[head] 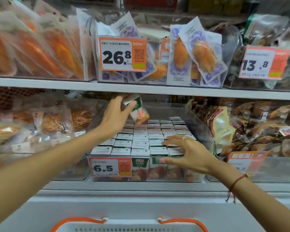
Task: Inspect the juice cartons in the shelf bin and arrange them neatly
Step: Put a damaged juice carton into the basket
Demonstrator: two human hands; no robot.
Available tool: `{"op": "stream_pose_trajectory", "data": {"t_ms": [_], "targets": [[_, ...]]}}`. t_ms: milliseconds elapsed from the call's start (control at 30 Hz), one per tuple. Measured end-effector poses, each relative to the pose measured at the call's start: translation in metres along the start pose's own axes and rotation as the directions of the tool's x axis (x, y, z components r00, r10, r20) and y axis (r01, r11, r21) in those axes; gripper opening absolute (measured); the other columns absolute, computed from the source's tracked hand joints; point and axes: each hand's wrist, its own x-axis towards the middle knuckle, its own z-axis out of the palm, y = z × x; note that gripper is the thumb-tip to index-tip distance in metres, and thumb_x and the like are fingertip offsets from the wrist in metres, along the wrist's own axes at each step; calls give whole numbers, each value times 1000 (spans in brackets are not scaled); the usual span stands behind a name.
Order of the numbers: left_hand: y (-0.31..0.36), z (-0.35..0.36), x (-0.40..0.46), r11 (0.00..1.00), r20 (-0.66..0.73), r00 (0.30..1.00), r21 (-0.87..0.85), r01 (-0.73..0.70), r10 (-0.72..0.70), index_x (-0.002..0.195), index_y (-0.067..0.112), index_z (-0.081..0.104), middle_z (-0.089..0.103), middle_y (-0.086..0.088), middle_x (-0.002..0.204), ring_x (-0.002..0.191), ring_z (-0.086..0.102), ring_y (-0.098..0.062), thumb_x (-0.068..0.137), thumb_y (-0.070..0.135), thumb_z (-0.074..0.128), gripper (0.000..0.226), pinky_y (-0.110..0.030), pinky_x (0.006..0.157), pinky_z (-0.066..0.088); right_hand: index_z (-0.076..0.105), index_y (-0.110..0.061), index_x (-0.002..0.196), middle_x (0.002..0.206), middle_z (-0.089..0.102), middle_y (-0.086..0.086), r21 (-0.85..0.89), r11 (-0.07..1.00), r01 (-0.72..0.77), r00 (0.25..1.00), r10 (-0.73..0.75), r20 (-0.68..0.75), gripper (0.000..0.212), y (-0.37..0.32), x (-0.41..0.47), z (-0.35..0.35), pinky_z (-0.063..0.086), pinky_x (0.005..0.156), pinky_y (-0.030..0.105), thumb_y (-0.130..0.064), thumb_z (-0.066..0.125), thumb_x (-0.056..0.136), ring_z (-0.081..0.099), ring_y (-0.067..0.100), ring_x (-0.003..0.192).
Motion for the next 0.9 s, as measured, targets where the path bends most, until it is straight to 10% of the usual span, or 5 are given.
{"op": "stream_pose_trajectory", "data": {"t_ms": [167,300,567,900], "targets": [[30,-38,-97,845,130,971,-479,237,-199,124,24,63,72,2,106,98,67,-6,98,32,52,29,-25,86,56,51,-48,132,140,49,-24,492,870,-36,980,126,-151,70,-50,-30,-4,36,111,32,-85,41,73,43,-6,128],[38,-46,-164,741,268,909,-526,416,-320,115,30,66,74,0,108,100,69,-15,93,37,56,25,-35,93,55,63,-30,124,119,69,-5,866,454,-207,978,77,194,51,-104,-69,9,55,95,37,-62,59,84,67,12,107],[45,-33,-230,595,315,852,-615,518,-417,114,21,62,71,0,112,90,71,-3,91,32,61,26,-19,71,58,69,-23,102,99,73,-6,818,572,-58,980,190,-63,38,-131,-118,31,59,80,39,-40,75,68,71,18,90],[37,-19,-240,656,330,879,-584,477,-346,111,30,65,75,7,101,85,72,-9,86,29,70,26,-27,87,56,67,-19,105,102,73,-4,830,555,-54,983,177,-54,12,-121,-120,42,59,70,28,-20,63,93,71,11,91]]}}
